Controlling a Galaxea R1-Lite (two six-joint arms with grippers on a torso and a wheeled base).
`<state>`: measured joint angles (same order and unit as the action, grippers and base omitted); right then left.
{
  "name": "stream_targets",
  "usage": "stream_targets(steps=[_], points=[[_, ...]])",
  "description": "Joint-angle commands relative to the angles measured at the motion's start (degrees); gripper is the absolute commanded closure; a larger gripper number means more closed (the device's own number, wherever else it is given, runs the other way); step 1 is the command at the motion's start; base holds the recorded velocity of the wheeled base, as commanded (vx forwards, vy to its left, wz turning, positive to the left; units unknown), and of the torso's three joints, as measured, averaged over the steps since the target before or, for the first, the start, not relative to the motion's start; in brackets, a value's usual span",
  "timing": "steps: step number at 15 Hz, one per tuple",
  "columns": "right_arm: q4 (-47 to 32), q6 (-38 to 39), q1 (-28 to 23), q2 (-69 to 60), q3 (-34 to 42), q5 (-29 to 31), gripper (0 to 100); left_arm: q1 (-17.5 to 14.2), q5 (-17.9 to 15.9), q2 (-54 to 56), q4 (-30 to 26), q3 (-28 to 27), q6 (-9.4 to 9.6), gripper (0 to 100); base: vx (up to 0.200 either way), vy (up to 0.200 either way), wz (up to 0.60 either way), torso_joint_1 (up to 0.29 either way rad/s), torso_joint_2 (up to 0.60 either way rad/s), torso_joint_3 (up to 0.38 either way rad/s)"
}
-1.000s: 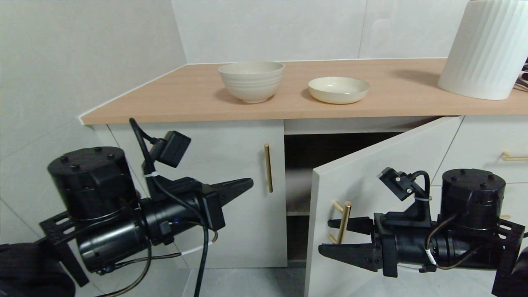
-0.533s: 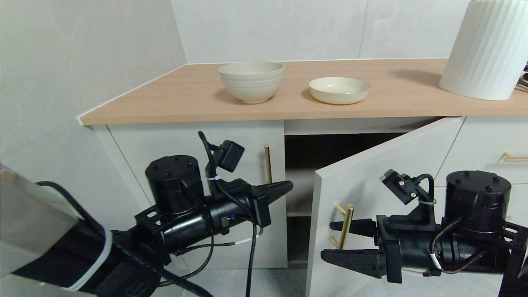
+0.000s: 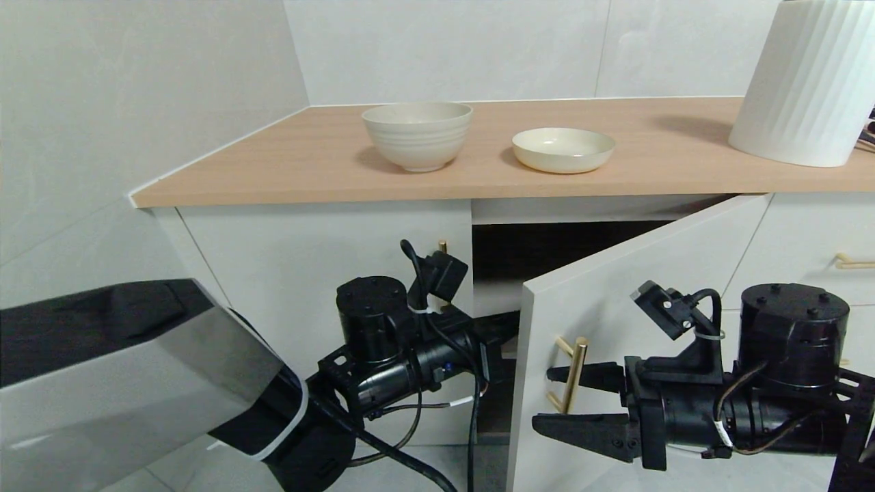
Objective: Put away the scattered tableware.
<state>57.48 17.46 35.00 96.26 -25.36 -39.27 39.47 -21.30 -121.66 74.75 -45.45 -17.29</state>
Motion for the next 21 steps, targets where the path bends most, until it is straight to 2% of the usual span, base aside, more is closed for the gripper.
stream_targets(steps=[1, 3, 4, 6, 10, 12, 13, 15, 17, 18, 21], points=[[0.0, -0.58, -0.99, -0.02, 0.22, 0.51, 0, 0.96, 0.03, -1.38, 0.39, -0.34, 0.67, 100, 0.0, 0.0, 0.0, 0.0, 0.0, 0.0], [0.0, -1.55, -2.74, -0.19, 0.13, 0.51, 0, 1.13, 0.47, -1.38, 0.48, 0.01, 3.14, 100, 0.0, 0.0, 0.0, 0.0, 0.0, 0.0], [0.0, -1.64, -3.8, -0.19, 0.04, 0.51, 0, 1.66, 1.17, -1.3, 0.57, 0.27, 3.4, 100, 0.0, 0.0, 0.0, 0.0, 0.0, 0.0], [0.0, -1.72, -5.91, 0.33, -0.75, 0.51, 0, 2.45, 1.52, -1.21, 1.36, 0.71, 3.49, 100, 0.0, 0.0, 0.0, 0.0, 0.0, 0.0], [-0.44, -9.81, -8.46, -0.1, -0.83, 0.59, 0, 3.68, 1.52, -1.12, 2.06, 1.15, 3.49, 100, 0.0, 0.0, 0.0, 0.0, 0.0, 0.0], [-0.79, -12.45, -8.46, -4.94, 5.49, 2.79, 0, 3.68, 1.52, -1.12, 2.06, 1.15, 3.49, 100, 0.0, 0.0, 0.0, 0.0, 0.0, 0.0], [-0.79, -13.41, -8.37, -6.87, 7.95, 5.16, 0, 3.68, 1.61, -1.03, 2.06, 1.15, 3.49, 100, 0.0, 0.0, 0.0, 0.0, 0.0, 0.0], [-0.7, -16.67, -7.49, -9.42, 11.29, 13.78, 0, 3.68, 1.61, -0.86, 2.06, 1.15, 3.49, 100, 0.0, 0.0, 0.0, 0.0, 0.0, 0.0], [-0.88, -18.86, -2.3, -16.19, 15.07, 27.84, 0, 3.68, 1.7, -0.59, 2.06, 1.15, 3.49, 100, 0.0, 0.0, 0.0, 0.0, 0.0, 0.0], [-2.2, -18.86, -0.81, -19.26, 15.51, 29.07, 0, 3.68, 1.7, -0.51, 2.06, 1.15, 3.49, 100, 0.0, 0.0, 0.0, 0.0, 0.0, 0.0], [-13.62, -16.93, -0.46, -26.74, 13.58, 29.16, 0, 3.59, 2.22, 0.11, 1.8, 2.38, 3.31, 100, 0.0, 0.0, 0.0, 0.0, 0.0, 0.0]])
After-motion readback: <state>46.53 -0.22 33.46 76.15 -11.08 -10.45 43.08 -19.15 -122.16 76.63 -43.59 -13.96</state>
